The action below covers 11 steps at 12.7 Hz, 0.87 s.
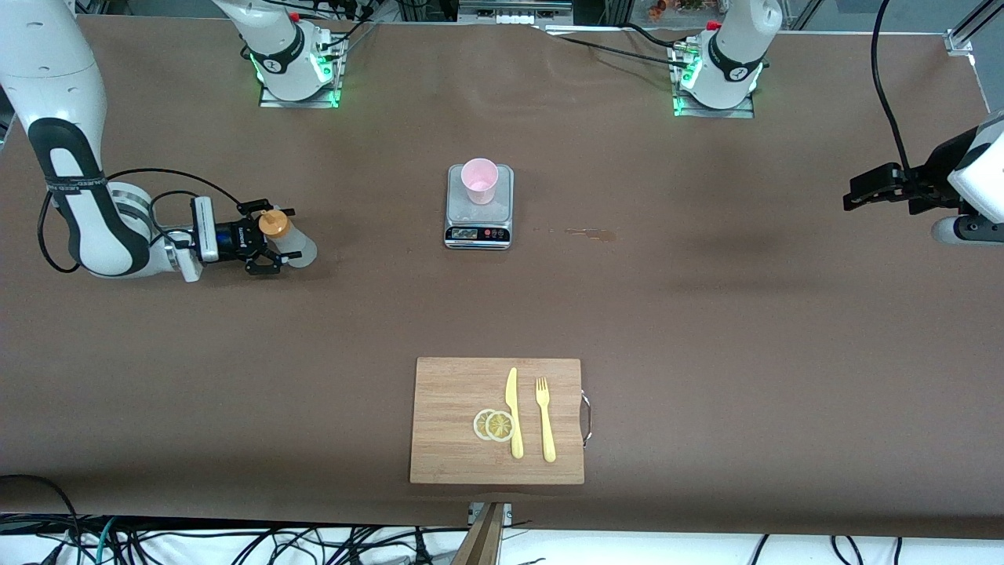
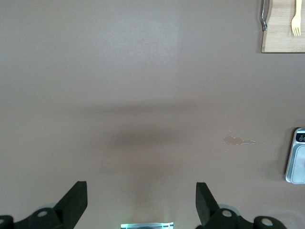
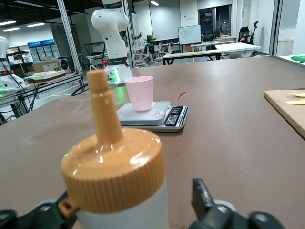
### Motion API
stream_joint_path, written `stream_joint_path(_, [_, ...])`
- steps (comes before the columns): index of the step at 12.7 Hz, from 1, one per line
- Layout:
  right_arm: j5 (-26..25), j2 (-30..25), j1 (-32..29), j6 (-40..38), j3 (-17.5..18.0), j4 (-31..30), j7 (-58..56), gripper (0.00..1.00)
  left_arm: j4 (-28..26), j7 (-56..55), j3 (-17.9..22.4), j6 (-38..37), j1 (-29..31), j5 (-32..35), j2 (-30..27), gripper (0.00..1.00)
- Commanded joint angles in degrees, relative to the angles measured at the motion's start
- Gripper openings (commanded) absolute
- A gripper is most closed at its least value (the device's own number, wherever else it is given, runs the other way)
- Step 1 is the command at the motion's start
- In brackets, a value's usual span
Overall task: Add sauce to pink cup with both arms
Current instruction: 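Lift the sauce bottle and tilt its nozzle over the pink cup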
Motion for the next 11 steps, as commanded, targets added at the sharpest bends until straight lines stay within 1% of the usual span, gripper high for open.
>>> stream_joint_path(1, [1.8, 0.2, -0.4, -0.6, 0.5, -0.8, -1.0, 0.49, 2.1, 1.7, 0.0, -0.9, 0.2, 0.7, 1.1, 1.0])
stream_joint_path(2, [2.1, 0.2, -0.3, -0.6, 0.6, -0.7, -1.0, 0.28, 2.1, 1.7, -0.1, -0.9, 0.2, 0.7, 1.1, 1.0])
stream_joint_path(3, [2.6, -0.2, -0.2, -0.4, 1.3, -0.7, -0.7, 0.14, 2.2, 1.7, -0.1, -0.9, 0.2, 0.7, 1.1, 1.0])
stream_joint_path(4, [2.9, -1.2, -0.1, 0.1, 1.6, -0.7, 0.2, 0.07, 2.1, 1.7, -0.1, -0.9, 0.2, 0.7, 1.1, 1.0])
stream_joint_path(5, [3.0, -4.0, 1.2, 0.7, 1.6, -0.7, 2.3, 0.04, 2.2, 1.6, -0.1, -0.9, 0.2, 0.7, 1.1, 1.0])
stream_joint_path(7, [1.9, -11.5, 5.2, 4.4, 1.3, -1.8, 10.5, 0.04, 2.1, 1.6, -0.2, -0.9, 0.2, 0.7, 1.1, 1.0])
stream_joint_path(8, [0.4, -14.7, 7.4, 7.4, 1.3, -2.6, 14.4, 0.04, 2.2, 1.6, -0.2, -0.9, 0.0, 0.7, 1.1, 1.0])
stream_joint_path(9, [-2.6, -17.1, 9.7, 11.1, 1.3, -3.1, 18.4, 0.04, 2.2, 1.6, -0.2, -0.9, 0.0, 0.7, 1.1, 1.0])
stream_joint_path(11, [-6.7, -22.5, 14.8, 18.1, 1.3, -5.1, 29.5, 0.04, 2.2, 1.6, -0.2, -0.9, 0.0, 0.7, 1.1, 1.0])
